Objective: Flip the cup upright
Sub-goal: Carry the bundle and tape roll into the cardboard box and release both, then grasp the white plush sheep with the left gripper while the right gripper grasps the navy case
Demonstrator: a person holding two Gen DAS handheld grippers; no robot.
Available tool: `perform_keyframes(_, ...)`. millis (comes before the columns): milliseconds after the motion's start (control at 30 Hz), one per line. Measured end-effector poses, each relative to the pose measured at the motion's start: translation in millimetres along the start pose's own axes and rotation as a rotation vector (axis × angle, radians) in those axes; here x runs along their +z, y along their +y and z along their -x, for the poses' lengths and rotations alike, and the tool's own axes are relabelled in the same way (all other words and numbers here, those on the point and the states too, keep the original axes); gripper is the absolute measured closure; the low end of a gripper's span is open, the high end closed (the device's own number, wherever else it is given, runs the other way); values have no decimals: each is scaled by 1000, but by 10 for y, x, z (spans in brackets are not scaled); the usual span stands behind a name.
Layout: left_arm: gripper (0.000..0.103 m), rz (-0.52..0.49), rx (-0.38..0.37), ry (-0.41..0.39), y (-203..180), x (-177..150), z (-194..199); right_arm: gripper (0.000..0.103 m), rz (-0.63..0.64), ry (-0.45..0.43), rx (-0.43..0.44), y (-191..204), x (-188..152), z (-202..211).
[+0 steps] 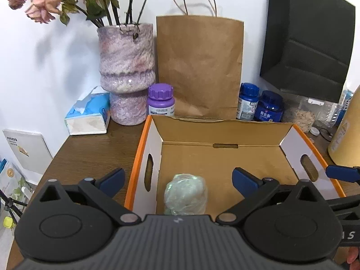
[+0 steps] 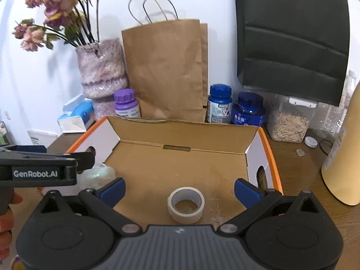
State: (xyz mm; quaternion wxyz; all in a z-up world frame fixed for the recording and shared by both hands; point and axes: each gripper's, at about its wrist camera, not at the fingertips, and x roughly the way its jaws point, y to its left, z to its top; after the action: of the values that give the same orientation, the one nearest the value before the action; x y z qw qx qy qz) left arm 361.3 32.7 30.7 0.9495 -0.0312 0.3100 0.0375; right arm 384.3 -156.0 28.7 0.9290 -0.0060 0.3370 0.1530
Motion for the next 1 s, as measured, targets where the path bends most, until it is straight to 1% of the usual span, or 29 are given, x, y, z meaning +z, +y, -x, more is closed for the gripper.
perform_keyframes(467,0,19,-29,-114,85,-217,724,0,14,-95,28,97,-236,769)
perform_keyframes(667,0,22,-43,-158,150,-357,1064,0,27,-121,36,114,-457,1093)
perform_keyframes(1000,0,-14,-64,-194,197,-755,1556,0,34,-133,32,81,-903,1523)
